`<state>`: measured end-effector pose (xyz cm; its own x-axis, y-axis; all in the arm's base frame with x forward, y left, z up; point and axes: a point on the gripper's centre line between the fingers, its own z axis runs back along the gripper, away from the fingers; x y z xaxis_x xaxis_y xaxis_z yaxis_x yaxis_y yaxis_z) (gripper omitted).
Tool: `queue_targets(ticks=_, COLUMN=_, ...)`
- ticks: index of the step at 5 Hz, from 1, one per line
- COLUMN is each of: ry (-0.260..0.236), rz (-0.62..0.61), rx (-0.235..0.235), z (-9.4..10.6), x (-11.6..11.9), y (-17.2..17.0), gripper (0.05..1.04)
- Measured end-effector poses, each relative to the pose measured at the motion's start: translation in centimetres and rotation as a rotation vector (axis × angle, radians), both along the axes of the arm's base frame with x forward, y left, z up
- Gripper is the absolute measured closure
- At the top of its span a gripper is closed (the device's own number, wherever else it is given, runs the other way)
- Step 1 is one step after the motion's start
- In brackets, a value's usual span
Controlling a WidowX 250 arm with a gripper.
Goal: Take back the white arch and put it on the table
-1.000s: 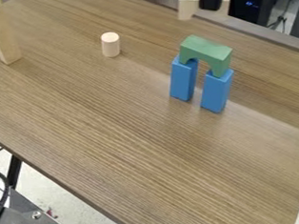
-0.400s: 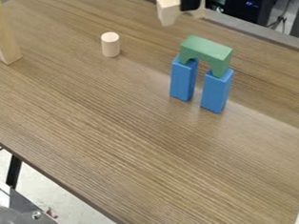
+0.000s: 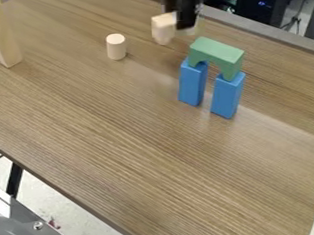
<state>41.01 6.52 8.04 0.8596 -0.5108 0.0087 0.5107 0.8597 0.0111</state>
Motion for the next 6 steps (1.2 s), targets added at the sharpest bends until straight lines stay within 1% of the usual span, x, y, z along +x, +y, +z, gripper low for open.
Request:
queue_targets(ticks=1, ry=0.021, rz=0.058, rx=0.016, z=-1.8, x=1.1, y=0.9, gripper=0.521)
queue_targets(ticks=2, ry=0.035, rz=0.124, rx=0.027, z=-3.1, x=1.5, y=2.0, gripper=0.521)
queue_targets(ticks=3, ry=0.021, rz=0.146, rx=0.03, z=-3.5, x=2.2, y=2.3, gripper=0.521)
queue_targets(ticks=4, ry=0.014, rz=0.152, rx=0.047, z=-3.5, x=2.3, y=2.7, gripper=0.454)
queue_targets(ticks=5, ry=0.008, rz=0.157, rx=0.048, z=-3.6, x=2.4, y=2.7, gripper=0.159)
queue_targets(ticks=6, ry=0.024, rz=0.157, rx=0.042, z=-4.4, x=1.9, y=2.5, gripper=0.077)
